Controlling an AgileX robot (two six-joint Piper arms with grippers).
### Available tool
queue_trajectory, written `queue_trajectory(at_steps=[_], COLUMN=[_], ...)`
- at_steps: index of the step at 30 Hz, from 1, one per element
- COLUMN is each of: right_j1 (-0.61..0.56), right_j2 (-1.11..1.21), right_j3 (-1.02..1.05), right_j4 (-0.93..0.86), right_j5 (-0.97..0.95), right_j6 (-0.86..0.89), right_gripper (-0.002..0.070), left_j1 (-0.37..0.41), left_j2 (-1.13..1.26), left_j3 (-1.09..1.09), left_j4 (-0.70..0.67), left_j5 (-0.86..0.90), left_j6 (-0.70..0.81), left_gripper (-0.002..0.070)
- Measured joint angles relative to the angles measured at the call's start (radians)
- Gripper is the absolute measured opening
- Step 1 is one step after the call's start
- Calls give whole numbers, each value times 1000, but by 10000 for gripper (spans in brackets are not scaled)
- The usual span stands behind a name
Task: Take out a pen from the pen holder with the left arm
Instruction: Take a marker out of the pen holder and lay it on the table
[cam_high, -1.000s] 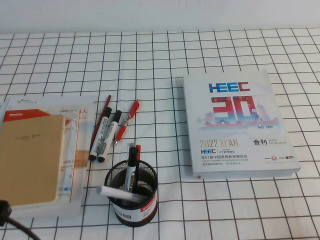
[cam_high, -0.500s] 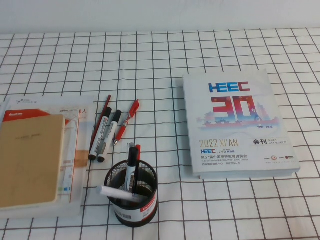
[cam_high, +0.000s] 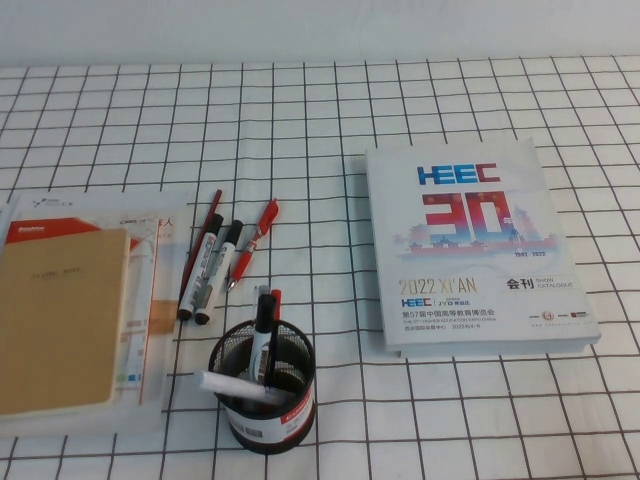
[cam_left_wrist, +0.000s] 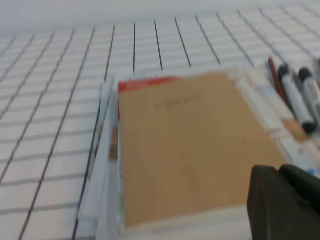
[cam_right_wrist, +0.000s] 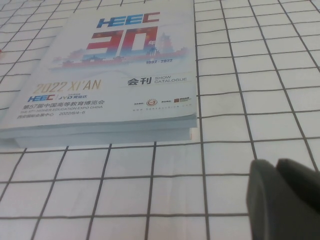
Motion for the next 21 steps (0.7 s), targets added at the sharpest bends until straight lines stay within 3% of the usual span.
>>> queue_trajectory(at_steps=[5, 21], right_j1=[0, 0], right_j2=[0, 0], right_j3=[0, 0], right_j4=[0, 0], right_j5=[0, 0], right_j6=[0, 0], right_gripper=[-15, -15], left_j1=[0, 0], left_j2=[0, 0], left_j3=[0, 0], left_j4=[7, 11], left_j5=[85, 87], left_j6=[-7, -26], left_gripper=[-3, -3])
